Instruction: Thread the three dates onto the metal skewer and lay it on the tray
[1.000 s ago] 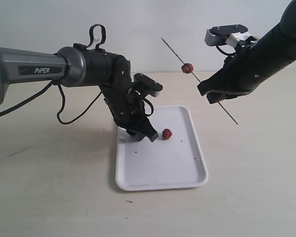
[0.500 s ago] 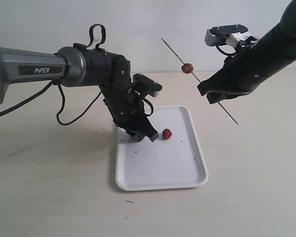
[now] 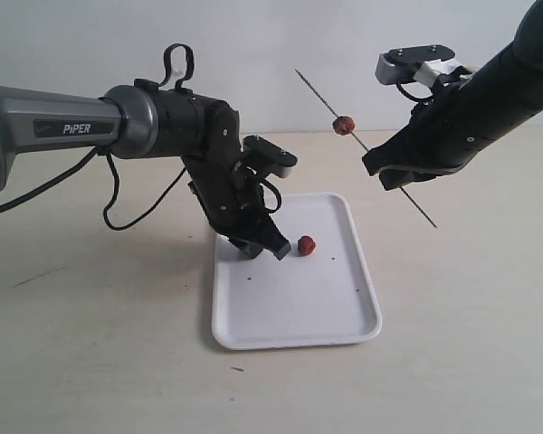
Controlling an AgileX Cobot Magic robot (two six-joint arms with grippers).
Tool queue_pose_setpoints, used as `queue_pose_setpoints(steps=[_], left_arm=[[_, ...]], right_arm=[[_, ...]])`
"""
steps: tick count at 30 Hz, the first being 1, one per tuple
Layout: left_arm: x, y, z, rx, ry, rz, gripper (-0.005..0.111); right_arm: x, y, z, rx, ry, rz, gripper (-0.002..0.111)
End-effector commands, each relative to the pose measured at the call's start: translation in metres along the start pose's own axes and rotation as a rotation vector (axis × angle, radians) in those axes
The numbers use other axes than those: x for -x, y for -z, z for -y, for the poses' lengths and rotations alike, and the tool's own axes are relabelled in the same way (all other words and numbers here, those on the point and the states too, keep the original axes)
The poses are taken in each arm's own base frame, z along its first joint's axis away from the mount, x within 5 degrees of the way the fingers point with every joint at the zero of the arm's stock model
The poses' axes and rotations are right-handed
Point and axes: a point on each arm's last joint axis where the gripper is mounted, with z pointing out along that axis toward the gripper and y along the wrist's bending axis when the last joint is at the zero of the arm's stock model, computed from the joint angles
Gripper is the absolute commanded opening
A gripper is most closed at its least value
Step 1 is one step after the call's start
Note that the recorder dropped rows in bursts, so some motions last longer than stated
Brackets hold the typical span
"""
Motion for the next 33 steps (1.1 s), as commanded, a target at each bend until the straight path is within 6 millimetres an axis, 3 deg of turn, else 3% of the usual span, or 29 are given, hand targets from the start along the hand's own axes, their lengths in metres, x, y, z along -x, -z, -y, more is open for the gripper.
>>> queue_pose_setpoints(steps=[1, 7, 12, 16, 25, 30, 33], left_arm=[[0.0, -0.002, 0.003, -0.008, 0.01, -0.011, 0.019], [0.005, 0.011, 0.001, -0.006, 0.01, -0.005, 0.019], [0.012, 0.044, -0.011, -0.021, 0.049, 0.014, 0.02], [0.013, 0.074, -0.027, -0.154, 0.126, 0.061, 0.021], [-0.006, 0.121, -0.088, -0.626, 0.329, 0.279, 0.021], [-0.018, 0.137, -0.129, -0.702, 0.466, 0.428, 0.021], [-0.025, 0.139, -0.142, -0.691, 0.497, 0.44, 0.021]], right_arm=[[0.0, 0.004, 0.001, -0.004, 0.004, 0.009, 0.0], [-0.001, 0.004, 0.003, -0.026, 0.036, -0.004, 0.0], [-0.003, 0.004, 0.006, -0.06, 0.089, -0.025, 0.0], [-0.004, 0.004, 0.008, -0.08, 0.121, -0.038, 0.0], [-0.016, -0.003, 0.005, -0.044, 0.249, -0.063, 0.0], [-0.028, -0.011, -0.001, 0.039, 0.456, -0.069, 0.0], [-0.031, -0.013, -0.002, 0.045, 0.514, -0.062, 0.0]])
